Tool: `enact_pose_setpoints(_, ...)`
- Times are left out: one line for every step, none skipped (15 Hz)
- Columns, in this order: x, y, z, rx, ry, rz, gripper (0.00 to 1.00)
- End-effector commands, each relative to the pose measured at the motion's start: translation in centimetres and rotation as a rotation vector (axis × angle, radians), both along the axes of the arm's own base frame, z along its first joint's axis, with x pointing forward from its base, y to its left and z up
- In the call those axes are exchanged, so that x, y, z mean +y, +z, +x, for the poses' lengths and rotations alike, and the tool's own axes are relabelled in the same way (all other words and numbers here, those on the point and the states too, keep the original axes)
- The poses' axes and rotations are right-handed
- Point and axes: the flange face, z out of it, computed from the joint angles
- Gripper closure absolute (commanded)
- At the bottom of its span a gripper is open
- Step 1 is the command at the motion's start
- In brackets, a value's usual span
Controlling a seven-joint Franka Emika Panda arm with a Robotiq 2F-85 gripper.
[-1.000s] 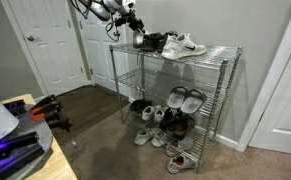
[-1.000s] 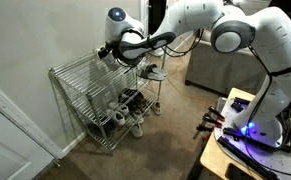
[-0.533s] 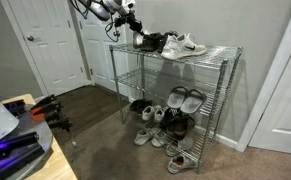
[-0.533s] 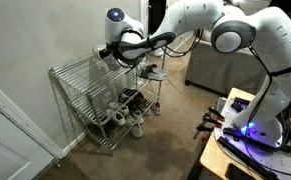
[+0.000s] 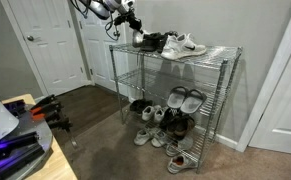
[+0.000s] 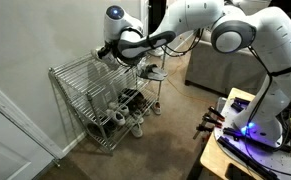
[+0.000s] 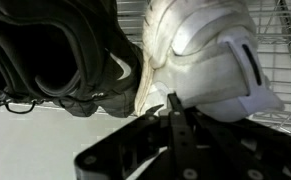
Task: Move the white shoes on the top rack to the right
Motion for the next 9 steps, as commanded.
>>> enact_pose_setpoints(0.9, 4.8, -0.3, -0.073, 0.034, 0.017, 0.99)
enact_pose_setpoints(1.0, 6.6, -0.3, -0.106, 0.032, 0.023, 0.99)
enact_pose_setpoints(1.0, 8.0, -0.3, -0.133, 0.033, 0.028, 0.99)
enact_pose_setpoints(0.7, 10.1, -0.3, -0.167, 0.024, 0.028, 0.99)
enact_pose_setpoints(0.4, 11.6, -0.2, -0.194, 0.019, 0.026, 0.99)
enact_pose_setpoints(-0.5, 13.3, -0.1, -0.24, -0.008, 0.003, 0.99)
enact_pose_setpoints(-1.4, 14.7, 0.0, -0.27, -0.027, -0.002, 0.99)
enact_pose_setpoints(-2.8, 15.8, 0.2, -0.298, -0.058, -0.005, 0.99)
enact_pose_setpoints(-3.8, 16.6, 0.4, -0.317, -0.081, -0.005, 0.99)
